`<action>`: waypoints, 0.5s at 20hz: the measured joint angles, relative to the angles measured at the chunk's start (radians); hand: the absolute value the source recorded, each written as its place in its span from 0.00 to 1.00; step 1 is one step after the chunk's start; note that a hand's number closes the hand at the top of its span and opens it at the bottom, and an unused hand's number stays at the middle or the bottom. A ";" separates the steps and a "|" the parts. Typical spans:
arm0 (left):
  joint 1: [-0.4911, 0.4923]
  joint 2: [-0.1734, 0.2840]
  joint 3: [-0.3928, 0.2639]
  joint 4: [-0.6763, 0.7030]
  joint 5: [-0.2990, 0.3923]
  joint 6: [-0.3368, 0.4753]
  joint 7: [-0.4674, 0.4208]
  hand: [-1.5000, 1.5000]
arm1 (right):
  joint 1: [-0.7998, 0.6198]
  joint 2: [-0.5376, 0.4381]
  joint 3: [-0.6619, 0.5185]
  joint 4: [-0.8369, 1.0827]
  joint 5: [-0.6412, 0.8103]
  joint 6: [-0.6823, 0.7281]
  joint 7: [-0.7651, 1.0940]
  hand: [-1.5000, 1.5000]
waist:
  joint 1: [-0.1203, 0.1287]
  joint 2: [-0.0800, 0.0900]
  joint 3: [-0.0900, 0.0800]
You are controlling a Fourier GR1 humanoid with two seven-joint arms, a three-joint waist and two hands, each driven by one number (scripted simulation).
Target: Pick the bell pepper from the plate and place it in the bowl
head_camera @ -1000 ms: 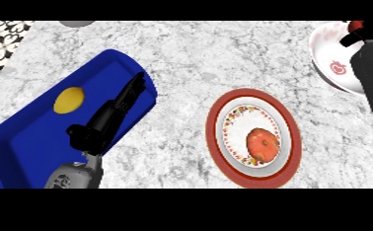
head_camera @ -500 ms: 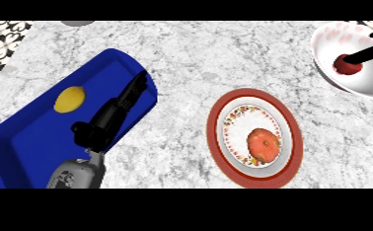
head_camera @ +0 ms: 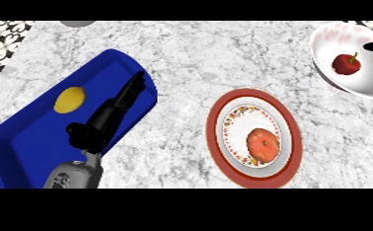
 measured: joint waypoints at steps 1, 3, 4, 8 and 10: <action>0.002 -0.006 -0.006 0.008 -0.011 0.007 -0.010 0.50 | 0.001 0.002 -0.015 -0.008 -0.015 -0.028 -0.002 0.00 | -0.002 -0.001 0.000; 0.007 -0.008 -0.009 0.004 -0.011 0.005 -0.010 0.50 | 0.012 -0.006 -0.052 -0.020 -0.056 -0.067 -0.020 0.00 | -0.005 -0.002 -0.001; 0.011 -0.007 -0.007 0.000 -0.012 0.007 -0.006 0.50 | 0.018 -0.011 -0.070 -0.026 -0.077 -0.076 -0.029 0.00 | -0.007 -0.003 -0.001; 0.013 0.001 0.010 -0.009 -0.003 0.005 0.012 0.50 | 0.090 -0.031 -0.147 -0.063 -0.179 -0.086 -0.105 0.00 | -0.023 -0.009 -0.001; 0.017 -0.001 0.013 -0.009 -0.008 0.010 0.010 0.50 | 0.128 -0.044 -0.176 -0.092 -0.223 -0.085 -0.126 0.00 | -0.030 -0.012 -0.002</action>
